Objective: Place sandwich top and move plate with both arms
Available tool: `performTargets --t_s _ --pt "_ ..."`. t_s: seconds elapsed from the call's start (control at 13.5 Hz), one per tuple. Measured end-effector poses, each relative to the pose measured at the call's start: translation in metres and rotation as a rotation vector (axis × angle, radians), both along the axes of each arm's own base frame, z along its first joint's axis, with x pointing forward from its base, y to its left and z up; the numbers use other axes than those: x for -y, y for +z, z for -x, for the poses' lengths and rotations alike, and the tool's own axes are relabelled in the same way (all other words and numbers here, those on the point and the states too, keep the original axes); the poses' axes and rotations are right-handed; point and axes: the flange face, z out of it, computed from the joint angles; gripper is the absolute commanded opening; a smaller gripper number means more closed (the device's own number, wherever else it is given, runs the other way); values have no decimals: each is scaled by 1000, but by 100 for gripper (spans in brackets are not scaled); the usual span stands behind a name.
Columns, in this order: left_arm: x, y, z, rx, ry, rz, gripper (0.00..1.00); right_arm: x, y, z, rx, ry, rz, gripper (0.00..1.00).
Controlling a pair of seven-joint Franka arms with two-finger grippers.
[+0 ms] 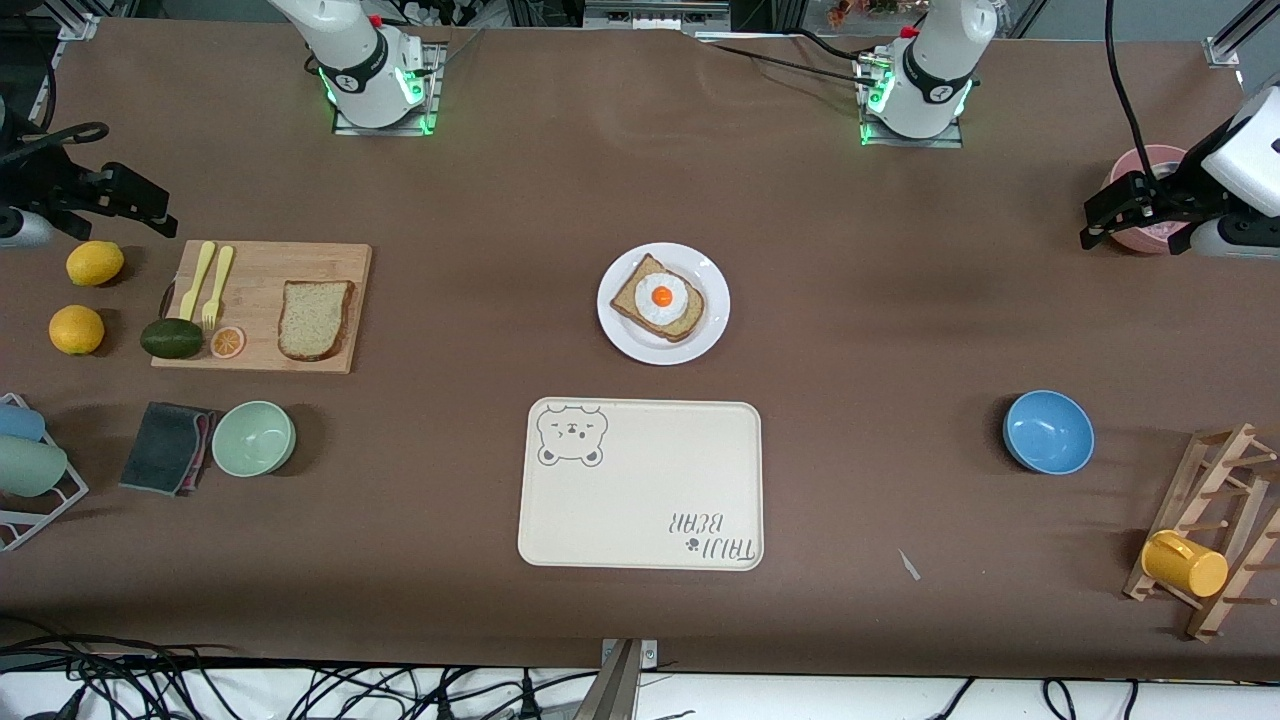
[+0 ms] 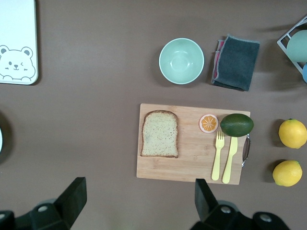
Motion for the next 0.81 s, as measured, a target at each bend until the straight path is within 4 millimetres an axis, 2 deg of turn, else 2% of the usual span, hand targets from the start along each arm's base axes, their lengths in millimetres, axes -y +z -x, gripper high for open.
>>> performTargets --t_s 0.81 --pt "-5 -2 -3 4 6 -15 100 0 0 0 0 0 0 100"
